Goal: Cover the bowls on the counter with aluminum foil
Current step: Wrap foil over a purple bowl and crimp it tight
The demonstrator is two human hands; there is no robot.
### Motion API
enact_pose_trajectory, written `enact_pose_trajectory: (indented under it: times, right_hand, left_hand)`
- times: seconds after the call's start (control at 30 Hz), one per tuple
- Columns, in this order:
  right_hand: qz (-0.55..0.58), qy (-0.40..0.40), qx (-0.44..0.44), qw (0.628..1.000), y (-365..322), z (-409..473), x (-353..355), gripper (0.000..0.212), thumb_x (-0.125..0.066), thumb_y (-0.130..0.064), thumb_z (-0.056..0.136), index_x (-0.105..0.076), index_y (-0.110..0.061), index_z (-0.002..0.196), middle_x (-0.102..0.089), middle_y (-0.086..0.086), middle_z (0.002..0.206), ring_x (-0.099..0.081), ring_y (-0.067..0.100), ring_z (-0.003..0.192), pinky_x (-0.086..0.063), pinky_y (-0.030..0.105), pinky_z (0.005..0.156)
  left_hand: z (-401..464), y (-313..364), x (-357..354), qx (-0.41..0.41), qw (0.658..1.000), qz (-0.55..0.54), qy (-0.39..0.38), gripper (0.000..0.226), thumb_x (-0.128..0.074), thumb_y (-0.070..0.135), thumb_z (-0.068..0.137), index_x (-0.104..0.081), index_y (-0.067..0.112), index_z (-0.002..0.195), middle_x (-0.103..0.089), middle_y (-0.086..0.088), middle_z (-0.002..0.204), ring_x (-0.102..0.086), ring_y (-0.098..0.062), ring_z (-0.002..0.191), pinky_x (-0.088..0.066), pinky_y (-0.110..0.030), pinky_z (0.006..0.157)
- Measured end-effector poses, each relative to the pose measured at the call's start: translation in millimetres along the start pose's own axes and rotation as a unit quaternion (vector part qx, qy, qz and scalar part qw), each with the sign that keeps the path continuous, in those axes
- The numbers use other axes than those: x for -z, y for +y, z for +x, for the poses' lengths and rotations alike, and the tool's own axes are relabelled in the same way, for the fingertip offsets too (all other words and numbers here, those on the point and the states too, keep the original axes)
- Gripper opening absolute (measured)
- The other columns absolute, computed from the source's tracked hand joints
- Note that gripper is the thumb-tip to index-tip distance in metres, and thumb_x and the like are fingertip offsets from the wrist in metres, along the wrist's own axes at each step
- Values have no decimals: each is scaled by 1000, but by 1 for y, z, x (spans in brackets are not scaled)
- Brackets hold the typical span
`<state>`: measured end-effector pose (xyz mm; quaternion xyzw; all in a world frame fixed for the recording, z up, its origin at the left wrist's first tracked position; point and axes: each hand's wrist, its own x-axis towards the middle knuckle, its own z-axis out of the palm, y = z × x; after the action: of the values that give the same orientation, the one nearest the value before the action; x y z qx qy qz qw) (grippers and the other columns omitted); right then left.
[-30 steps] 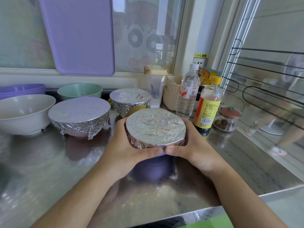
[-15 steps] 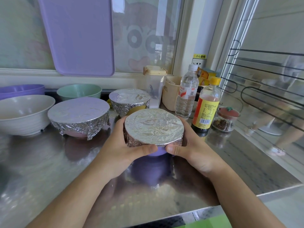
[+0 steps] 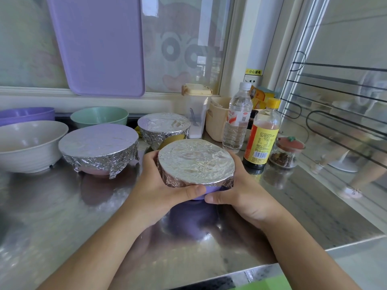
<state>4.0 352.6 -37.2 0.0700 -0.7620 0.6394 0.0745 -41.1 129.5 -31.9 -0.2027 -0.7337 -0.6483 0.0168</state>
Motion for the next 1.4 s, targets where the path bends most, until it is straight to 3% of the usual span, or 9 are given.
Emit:
enact_pose_trajectory:
  times: [0.2, 0.33, 0.4, 0.5, 0.6, 0.83, 1.0, 1.2, 1.4]
  right_hand:
    - [203, -121, -4, 972, -16, -4, 4, 97, -72, 8, 75, -31, -13, 161, -49, 22, 156, -47, 41, 146, -35, 58, 122]
    - [369, -101, -31, 924, -31, -3, 1, 79, -51, -59, 102, -41, -3, 158, -49, 25, 157, -49, 40, 145, -36, 53, 120]
    - [387, -5, -73, 919, -29, 4, -7, 80, -36, -66, 105, -59, -2, 146, -57, 26, 149, -52, 44, 141, -29, 60, 124]
    - [354, 166, -114, 913, -31, 14, -20, 69, -43, -63, 104, -79, -6, 119, -73, 24, 125, -64, 50, 125, -36, 69, 118]
    - [359, 242, -115, 894, -41, 14, -31, 59, -42, -52, 109, -78, -6, 115, -79, 19, 109, -75, 39, 107, -51, 57, 110]
    - [388, 275, -92, 875, -39, 18, -47, 37, -54, -25, 103, -81, -11, 83, -79, 16, 100, -77, 33, 89, -53, 56, 107]
    - [389, 279, -104, 872, -44, 15, -49, 35, -51, -27, 107, -77, -7, 96, -81, 15, 96, -79, 29, 82, -59, 46, 92]
    - [367, 263, -90, 888, -37, 16, -49, 36, -52, -28, 105, -75, -3, 119, -78, 18, 116, -74, 39, 110, -52, 55, 108]
    - [346, 264, -84, 896, -36, 10, -45, 37, -51, -28, 106, -82, -10, 104, -80, 15, 111, -77, 33, 104, -56, 50, 102]
  left_hand:
    - [-1, -2, 0, 3, 1000, 7, 0, 128, -96, 59, 31, -32, 34, 139, -51, 28, 134, -52, 23, 115, -44, -10, 93]
    - [-3, -4, -1, 2, 1000, -7, -22, 136, -102, 53, 35, -31, 33, 149, -57, 26, 137, -55, 11, 125, -45, -26, 109]
    - [-5, -2, -3, -5, 999, -8, -32, 129, -104, 48, 39, -37, 34, 148, -60, 25, 137, -57, 8, 127, -46, -25, 109]
    - [-6, 0, -8, -29, 999, 6, -40, 103, -108, 33, 46, -50, 38, 130, -66, 27, 128, -60, 9, 121, -48, -9, 95]
    - [-7, -1, -7, -23, 999, 0, -30, 115, -107, 47, 41, -44, 35, 136, -59, 22, 134, -56, 13, 121, -45, -4, 93]
    - [-10, 4, -9, -15, 1000, -1, -13, 110, -100, 36, 46, -39, 26, 136, -60, 29, 123, -55, 24, 110, -42, 2, 85]
    - [-11, 4, -10, -43, 999, 6, -19, 100, -100, 30, 50, -46, 26, 134, -63, 41, 118, -59, 19, 113, -43, 0, 87]
    - [-10, 1, -7, -59, 997, 11, -39, 102, -100, 33, 57, -44, 25, 142, -64, 30, 129, -59, 10, 122, -44, -5, 95]
    - [-7, 2, 0, -21, 998, 7, -63, 103, -101, 40, 56, -44, 35, 141, -63, 29, 130, -55, 17, 122, -44, -5, 96]
